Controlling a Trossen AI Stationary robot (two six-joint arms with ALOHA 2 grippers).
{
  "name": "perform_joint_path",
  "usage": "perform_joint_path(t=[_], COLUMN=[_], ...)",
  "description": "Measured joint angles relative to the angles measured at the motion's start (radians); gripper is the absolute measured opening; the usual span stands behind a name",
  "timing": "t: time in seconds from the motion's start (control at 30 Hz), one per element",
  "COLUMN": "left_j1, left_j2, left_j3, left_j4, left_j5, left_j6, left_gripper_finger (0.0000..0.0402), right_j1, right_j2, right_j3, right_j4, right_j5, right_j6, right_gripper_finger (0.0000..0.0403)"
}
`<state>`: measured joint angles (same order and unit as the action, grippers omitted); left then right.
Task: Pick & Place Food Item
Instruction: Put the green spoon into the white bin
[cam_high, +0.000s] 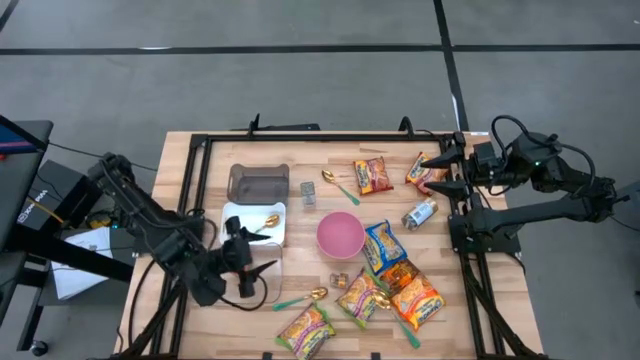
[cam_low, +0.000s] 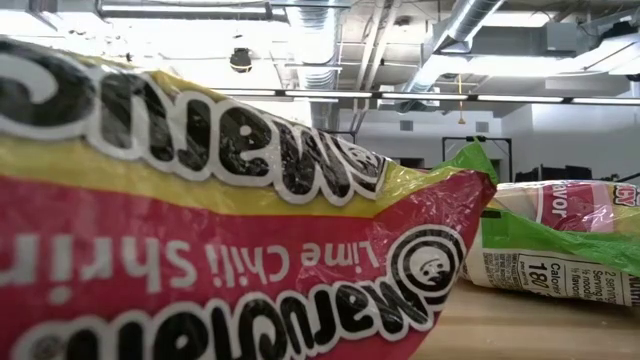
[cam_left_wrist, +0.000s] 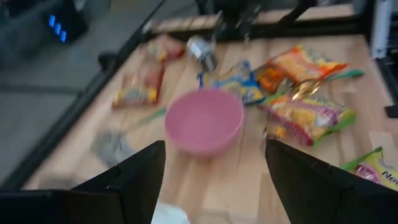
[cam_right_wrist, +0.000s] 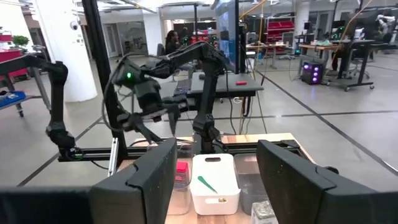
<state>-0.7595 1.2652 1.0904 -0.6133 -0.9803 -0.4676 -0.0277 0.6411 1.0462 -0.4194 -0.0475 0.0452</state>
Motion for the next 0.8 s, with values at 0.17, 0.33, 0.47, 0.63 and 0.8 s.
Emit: perform_joint_path(t=[0.17,0.33,0.47,0.63,0.8], left_j1=[0.026,0.053,0.091,0.161,0.225], left_j2=[-0.031,-0.038,-0.037,-0.037,-0.024], left_j3=[0.0,0.0,0.0,0.0,0.0], left_j4=[0.162,0.232,0.237,0.283,0.35], left_j5=[0.0,0.0,0.002,0.072,0.207], left_j6=[0.252,0.413,0.471,0.526,0.592], left_gripper_finger=[0.0269,0.0265,0.0261,0.026,0.0259], right_j1=[0.008,0.062,0.117,0.2,0.267], right_j2=[0.0,0.0,0.002,-0.001,0.001], right_j3=[0.0,-0.041,-0.075,-0.128,-0.202], right_j4=[-0.028,-0.021,-0.007,0.047,0.123], right_j5=[-0.004,-0.007,-0.008,-0.007,-0.002], right_j6=[0.022,0.074,0.124,0.165,0.166], right_gripper_finger=[0.0215,0.0215,0.0215,0.0215,0.0215])
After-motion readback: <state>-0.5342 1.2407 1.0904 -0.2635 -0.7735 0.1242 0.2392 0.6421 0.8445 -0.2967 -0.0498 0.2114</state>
